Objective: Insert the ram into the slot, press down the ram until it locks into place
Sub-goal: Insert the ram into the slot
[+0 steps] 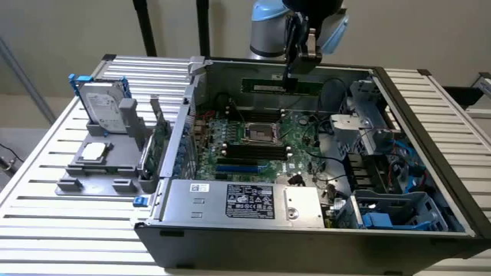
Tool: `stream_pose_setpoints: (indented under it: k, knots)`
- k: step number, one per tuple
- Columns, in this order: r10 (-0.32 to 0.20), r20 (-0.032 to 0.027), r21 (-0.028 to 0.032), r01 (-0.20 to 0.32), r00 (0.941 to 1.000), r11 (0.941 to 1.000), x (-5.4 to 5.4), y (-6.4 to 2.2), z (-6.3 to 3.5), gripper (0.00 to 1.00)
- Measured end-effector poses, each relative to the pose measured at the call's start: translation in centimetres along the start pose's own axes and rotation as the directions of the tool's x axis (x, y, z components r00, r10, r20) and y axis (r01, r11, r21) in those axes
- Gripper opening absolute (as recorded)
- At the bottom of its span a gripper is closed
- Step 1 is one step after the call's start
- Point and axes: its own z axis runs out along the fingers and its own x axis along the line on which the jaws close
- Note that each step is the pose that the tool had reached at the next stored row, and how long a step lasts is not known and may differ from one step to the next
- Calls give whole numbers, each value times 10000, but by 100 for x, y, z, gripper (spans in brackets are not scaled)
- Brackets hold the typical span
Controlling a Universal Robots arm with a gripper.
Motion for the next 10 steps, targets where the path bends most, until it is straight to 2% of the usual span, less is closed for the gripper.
stream_pose_setpoints:
  k: [10]
  knots:
    - [0,0,0,0,10000,10000,0,0,0,13]
